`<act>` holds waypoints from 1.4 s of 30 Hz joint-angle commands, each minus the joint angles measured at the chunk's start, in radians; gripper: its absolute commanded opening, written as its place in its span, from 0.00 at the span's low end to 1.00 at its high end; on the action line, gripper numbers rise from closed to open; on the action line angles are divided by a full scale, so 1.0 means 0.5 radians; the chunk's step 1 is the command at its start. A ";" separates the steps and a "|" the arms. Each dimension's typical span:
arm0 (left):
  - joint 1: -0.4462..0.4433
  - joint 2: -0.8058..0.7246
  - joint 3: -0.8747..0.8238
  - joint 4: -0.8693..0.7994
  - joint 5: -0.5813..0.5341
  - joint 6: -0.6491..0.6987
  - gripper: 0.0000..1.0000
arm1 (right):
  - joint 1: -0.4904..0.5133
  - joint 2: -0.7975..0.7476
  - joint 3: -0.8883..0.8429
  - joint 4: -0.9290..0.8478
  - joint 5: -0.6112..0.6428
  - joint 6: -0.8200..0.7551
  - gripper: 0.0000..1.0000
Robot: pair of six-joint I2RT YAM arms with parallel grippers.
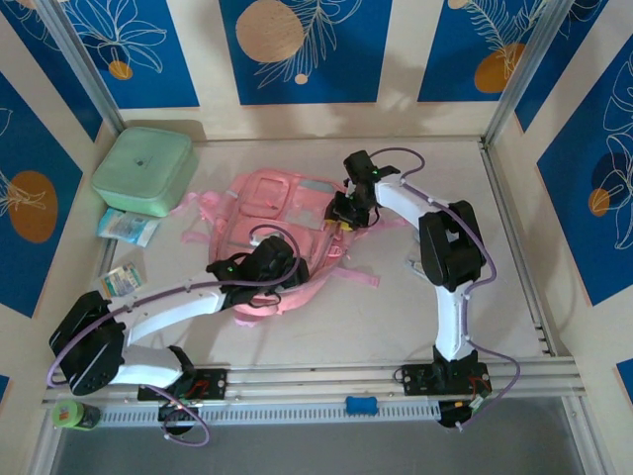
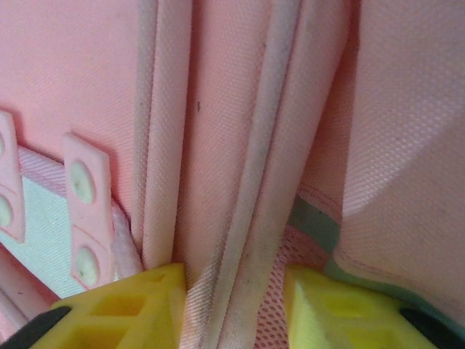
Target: Pack books, pencil case, and school supplies into a backpack
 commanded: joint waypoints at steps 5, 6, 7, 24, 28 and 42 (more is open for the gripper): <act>0.074 -0.043 -0.141 -0.017 -0.160 -0.037 0.62 | -0.011 -0.061 -0.102 0.253 -0.153 -0.024 0.07; 0.100 -0.053 -0.167 -0.006 -0.152 -0.047 0.62 | -0.016 -0.111 -0.154 0.301 -0.184 -0.016 0.04; 0.140 -0.057 -0.195 0.016 -0.143 -0.051 0.62 | -0.026 -0.159 -0.205 0.364 -0.231 -0.014 0.02; 0.909 0.036 -0.101 0.257 0.073 0.454 0.62 | 0.129 -0.691 -0.849 0.794 -0.622 0.294 0.00; 1.029 0.111 0.033 0.202 0.172 0.563 0.62 | 0.195 -0.882 -1.060 1.016 -0.464 0.601 0.00; 0.607 -0.137 0.405 -0.401 0.048 0.526 0.65 | 0.242 -1.065 -1.331 1.448 -0.130 1.398 0.00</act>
